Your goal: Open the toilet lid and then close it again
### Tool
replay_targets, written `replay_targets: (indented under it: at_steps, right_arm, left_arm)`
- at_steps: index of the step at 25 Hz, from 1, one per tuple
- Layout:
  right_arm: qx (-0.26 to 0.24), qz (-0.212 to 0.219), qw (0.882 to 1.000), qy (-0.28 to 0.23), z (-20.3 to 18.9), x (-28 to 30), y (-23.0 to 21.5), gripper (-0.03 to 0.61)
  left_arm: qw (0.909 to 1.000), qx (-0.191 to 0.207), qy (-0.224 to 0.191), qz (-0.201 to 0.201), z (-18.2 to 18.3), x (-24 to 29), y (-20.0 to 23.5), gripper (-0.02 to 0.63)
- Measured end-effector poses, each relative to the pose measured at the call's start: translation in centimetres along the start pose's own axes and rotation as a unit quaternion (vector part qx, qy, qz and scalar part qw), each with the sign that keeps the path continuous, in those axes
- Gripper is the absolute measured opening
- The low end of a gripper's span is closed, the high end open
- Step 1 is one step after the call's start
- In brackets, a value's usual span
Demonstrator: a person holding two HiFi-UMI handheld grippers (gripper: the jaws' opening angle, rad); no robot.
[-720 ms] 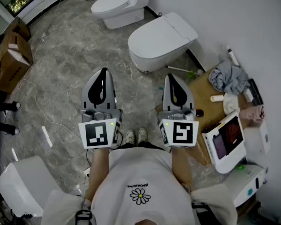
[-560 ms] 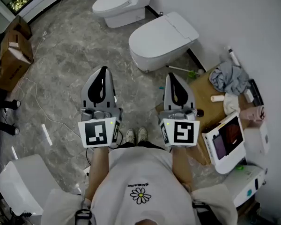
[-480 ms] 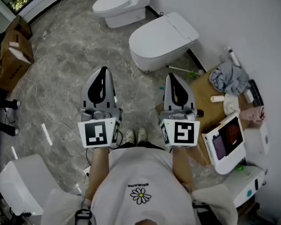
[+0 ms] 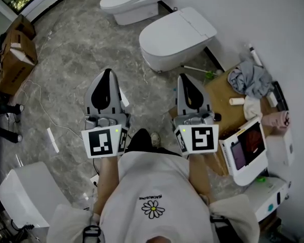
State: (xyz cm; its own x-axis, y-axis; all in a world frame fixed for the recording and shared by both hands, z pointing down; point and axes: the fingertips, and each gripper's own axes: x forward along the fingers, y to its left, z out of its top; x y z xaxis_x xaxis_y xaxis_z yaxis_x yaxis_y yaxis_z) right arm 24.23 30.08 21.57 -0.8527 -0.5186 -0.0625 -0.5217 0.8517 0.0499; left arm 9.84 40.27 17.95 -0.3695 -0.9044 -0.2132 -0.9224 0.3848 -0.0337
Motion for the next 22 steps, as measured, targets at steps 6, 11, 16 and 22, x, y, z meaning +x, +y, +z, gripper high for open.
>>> replay_targets:
  at_steps: [6, 11, 16, 22]
  right_arm:
    - [0.004, 0.005, 1.000, -0.002, 0.1, 0.1, -0.5, 0.031]
    - [-0.001, 0.015, 1.000, -0.011, 0.5, 1.6, -0.8, 0.031]
    - [-0.011, 0.003, 1.000, -0.006, -0.2, 4.2, -1.8, 0.031]
    - [-0.005, -0.018, 1.000, 0.017, -2.1, 9.3, -3.3, 0.031]
  left_arm:
    - [0.9999, -0.004, -0.007, 0.014, 0.3, -0.1, 0.4, 0.025]
    - [0.9996, -0.003, -0.026, 0.012, 0.4, 1.8, 1.1, 0.025]
    - [0.9995, -0.012, -0.028, 0.011, -1.0, 4.9, 2.5, 0.025]
    - [0.9996, -0.023, -0.018, 0.002, -3.4, 10.2, 5.0, 0.025]
